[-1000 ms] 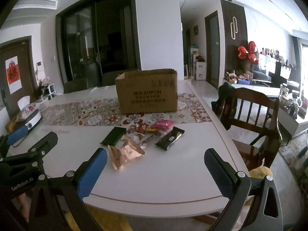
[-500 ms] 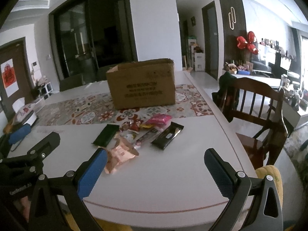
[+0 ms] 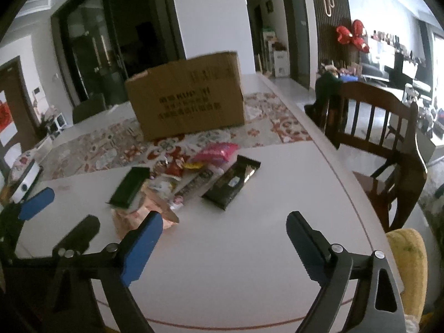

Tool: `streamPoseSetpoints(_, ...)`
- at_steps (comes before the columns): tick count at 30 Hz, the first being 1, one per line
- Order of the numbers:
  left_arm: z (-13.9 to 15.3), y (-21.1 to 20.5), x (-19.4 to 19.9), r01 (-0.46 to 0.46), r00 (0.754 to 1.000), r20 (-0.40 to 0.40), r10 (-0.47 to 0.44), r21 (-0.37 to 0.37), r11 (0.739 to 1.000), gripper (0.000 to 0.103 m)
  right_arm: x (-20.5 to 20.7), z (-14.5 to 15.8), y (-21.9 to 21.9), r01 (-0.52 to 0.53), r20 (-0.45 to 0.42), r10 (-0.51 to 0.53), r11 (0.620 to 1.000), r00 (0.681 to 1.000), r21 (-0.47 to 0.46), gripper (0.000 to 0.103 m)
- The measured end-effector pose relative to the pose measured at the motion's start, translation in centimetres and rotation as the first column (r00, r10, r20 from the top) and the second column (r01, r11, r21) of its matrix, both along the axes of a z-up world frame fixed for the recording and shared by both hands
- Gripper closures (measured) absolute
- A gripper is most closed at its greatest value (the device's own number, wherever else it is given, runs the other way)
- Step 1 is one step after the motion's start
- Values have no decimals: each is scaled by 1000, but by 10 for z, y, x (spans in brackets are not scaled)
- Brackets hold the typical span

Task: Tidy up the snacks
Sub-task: 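Move the left gripper to the beige pastry packet while the right gripper approaches the black bar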

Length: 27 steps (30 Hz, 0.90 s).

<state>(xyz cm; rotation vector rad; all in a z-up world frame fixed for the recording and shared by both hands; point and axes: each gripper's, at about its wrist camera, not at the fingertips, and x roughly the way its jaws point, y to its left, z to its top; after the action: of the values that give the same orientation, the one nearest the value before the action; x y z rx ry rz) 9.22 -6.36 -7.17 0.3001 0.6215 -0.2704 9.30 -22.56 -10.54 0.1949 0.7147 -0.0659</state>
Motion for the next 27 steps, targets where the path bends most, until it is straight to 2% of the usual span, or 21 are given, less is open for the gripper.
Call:
streamPoseSetpoints(6, -19, -13, 11, 49, 998, -29, -48, 40, 998, 14, 19, -17, 0, 11, -60, -10, 1000, 998, 19, 19)
streamPoseSetpoints(16, -40, -28, 25, 89, 995, -43, -86, 77, 993, 17, 40, -32, 4, 22, -103, -21, 1000, 994, 5, 22)
streamPoseSetpoints(21, -45, -30, 36, 93, 995, -53, -89, 69, 993, 21, 46, -35, 6, 25, -110, -26, 1000, 994, -4, 22)
streamPoseSetpoints(27, -51, -25, 48, 92, 990, -111, -89, 15, 996, 28, 57, -38, 6, 35, -116, -35, 999, 993, -2, 25)
